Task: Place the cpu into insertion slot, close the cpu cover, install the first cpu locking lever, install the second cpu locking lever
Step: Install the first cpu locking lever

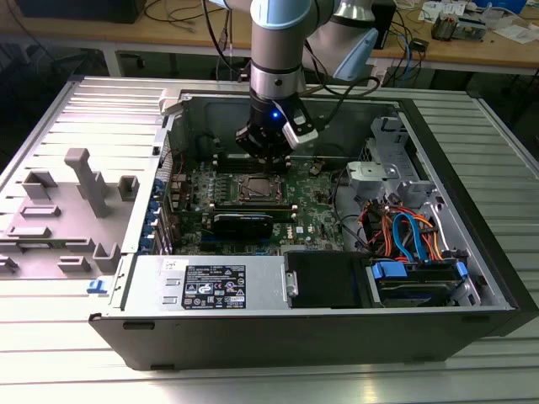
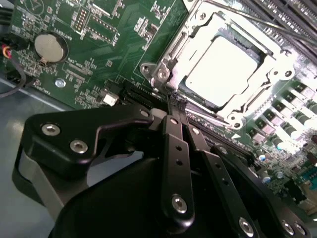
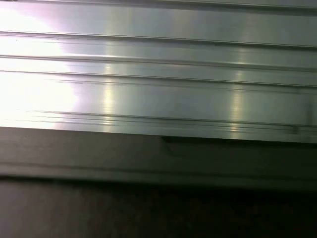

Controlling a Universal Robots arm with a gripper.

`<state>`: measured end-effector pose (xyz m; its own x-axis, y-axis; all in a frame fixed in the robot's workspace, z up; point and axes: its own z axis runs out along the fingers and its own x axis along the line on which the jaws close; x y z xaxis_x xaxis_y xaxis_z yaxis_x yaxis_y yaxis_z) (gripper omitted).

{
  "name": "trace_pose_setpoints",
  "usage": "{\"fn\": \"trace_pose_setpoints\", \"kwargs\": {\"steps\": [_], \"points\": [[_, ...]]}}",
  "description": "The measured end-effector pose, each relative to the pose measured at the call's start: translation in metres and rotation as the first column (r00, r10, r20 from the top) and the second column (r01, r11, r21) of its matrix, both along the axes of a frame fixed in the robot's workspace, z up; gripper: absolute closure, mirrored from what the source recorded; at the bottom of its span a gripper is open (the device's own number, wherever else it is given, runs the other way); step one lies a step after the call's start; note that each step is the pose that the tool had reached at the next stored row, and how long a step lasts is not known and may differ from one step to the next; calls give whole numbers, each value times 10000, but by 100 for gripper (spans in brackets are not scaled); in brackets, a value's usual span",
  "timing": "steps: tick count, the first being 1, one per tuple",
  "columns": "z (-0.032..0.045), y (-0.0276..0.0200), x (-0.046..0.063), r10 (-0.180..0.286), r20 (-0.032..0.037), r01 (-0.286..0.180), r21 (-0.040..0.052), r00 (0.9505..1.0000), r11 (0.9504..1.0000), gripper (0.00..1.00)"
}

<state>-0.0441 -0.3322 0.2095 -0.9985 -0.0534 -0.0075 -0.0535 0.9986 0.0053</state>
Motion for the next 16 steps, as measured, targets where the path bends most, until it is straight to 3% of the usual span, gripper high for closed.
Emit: {"fn": "trace_pose_setpoints", "kwargs": {"steps": [16], "points": [[-14, 6, 18, 0, 0, 0, 1, 10000, 10000, 89]]}}
